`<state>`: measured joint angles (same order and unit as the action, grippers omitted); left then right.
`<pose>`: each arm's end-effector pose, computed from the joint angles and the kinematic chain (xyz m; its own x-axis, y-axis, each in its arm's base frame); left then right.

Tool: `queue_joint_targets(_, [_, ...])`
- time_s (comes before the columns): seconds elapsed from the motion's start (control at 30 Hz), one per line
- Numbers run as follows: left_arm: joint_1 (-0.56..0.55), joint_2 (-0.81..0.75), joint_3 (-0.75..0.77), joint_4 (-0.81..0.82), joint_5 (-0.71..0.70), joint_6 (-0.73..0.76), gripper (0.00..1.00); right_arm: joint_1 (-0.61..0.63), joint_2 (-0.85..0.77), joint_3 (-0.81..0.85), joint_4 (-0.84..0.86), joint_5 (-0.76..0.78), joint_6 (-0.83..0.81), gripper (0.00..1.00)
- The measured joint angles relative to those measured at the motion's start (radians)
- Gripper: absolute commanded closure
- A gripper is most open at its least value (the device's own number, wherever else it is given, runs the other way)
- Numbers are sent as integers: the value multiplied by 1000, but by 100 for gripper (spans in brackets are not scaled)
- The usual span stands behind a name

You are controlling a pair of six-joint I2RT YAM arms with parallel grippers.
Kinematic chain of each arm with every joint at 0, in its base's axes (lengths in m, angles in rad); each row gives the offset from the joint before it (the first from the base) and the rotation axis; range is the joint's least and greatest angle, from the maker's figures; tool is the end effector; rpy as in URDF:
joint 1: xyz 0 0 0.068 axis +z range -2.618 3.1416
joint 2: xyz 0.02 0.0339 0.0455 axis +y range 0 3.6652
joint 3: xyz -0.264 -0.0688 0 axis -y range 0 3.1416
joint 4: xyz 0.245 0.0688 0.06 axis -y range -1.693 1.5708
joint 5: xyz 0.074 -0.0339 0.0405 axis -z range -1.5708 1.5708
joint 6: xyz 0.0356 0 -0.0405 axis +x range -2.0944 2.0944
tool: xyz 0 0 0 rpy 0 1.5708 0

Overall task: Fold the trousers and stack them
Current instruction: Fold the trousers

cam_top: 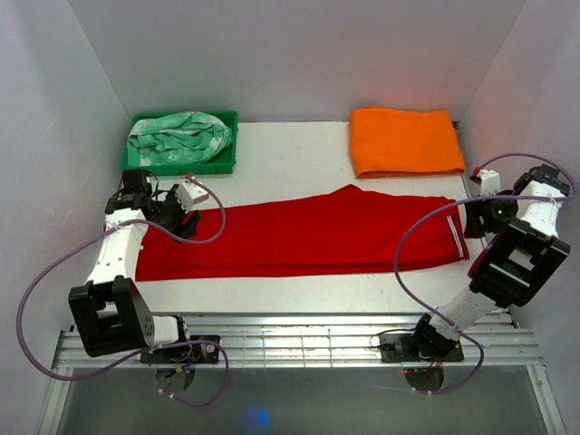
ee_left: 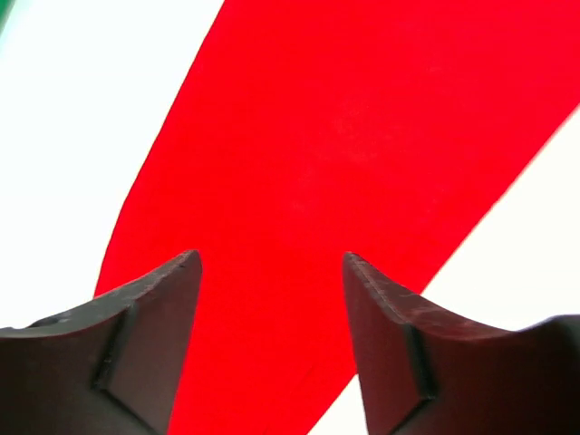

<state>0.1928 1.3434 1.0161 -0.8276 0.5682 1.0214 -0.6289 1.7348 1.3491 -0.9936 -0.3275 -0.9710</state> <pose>0.2528 0.0298 0.2536 -0.4246 0.6495 -0.6308 0.7928 0.6032 0.0875 0.2762 -0.1867 0.2316 -0.8670 -0.3358 -0.3681 -0.3689 0.9292 0.0212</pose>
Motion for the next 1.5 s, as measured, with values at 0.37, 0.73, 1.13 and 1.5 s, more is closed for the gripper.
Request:
queue_joint_targets(0.37, [-84,-48,-182,-130,12,237,43,554,-457,-290,21,-231,-238,49])
queue_joint_targets(0.73, [-98,-47,-303,51,-40,390,42,1013,-472,-576,373,-120,-156,51])
queue_joint_targets(1.13, [-98,-30,-349,134,-60,426,38,1172,-373,-594,526,-2,-105,48])
queue_joint_targets(1.5, [-98,-8,-363,157,-71,454,56,1194,-343,-623,569,67,-114,60])
